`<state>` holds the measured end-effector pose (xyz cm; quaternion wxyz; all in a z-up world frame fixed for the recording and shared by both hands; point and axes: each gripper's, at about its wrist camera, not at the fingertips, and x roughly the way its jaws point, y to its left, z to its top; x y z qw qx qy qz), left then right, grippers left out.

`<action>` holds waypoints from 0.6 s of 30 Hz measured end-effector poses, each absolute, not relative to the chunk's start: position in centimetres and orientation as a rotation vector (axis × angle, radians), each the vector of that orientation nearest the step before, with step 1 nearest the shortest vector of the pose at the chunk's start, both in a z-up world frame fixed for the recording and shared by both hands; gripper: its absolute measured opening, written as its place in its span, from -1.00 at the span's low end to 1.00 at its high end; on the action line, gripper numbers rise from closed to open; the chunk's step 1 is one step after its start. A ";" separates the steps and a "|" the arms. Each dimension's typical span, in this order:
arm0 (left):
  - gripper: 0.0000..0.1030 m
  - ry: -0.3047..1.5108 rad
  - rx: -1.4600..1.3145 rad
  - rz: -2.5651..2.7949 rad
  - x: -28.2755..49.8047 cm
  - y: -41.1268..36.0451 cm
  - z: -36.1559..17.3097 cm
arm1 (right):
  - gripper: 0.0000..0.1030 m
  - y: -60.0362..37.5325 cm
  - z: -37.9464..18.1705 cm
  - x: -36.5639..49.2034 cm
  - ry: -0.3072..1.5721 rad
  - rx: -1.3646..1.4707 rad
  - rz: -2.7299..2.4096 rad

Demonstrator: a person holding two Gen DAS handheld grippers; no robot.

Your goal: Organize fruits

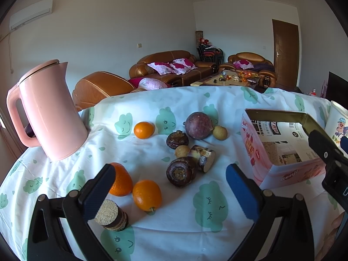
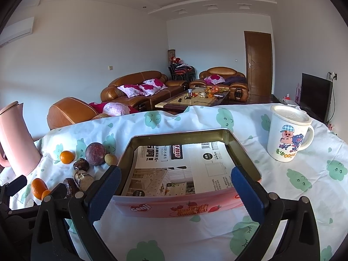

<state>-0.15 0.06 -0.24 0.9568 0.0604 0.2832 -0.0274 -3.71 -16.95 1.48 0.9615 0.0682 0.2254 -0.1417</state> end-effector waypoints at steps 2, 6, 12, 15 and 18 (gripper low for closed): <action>1.00 0.575 0.122 -0.056 -0.1 0.1 -0.2 | 0.98 -16.9 1.5 -3.7 0.458 0.139 -0.284; 1.00 0.575 0.122 -0.057 -0.1 0.1 -0.2 | 0.98 -16.9 1.5 -3.7 0.459 0.141 -0.280; 1.00 0.576 0.121 -0.057 -0.1 0.1 -0.2 | 0.98 -16.8 1.5 -3.6 0.464 0.140 -0.278; 1.00 0.576 0.121 -0.057 -0.1 0.1 -0.2 | 0.98 -16.8 1.5 -3.6 0.463 0.140 -0.278; 1.00 0.576 0.121 -0.057 -0.1 0.1 -0.2 | 0.98 -16.8 1.5 -3.6 0.466 0.140 -0.277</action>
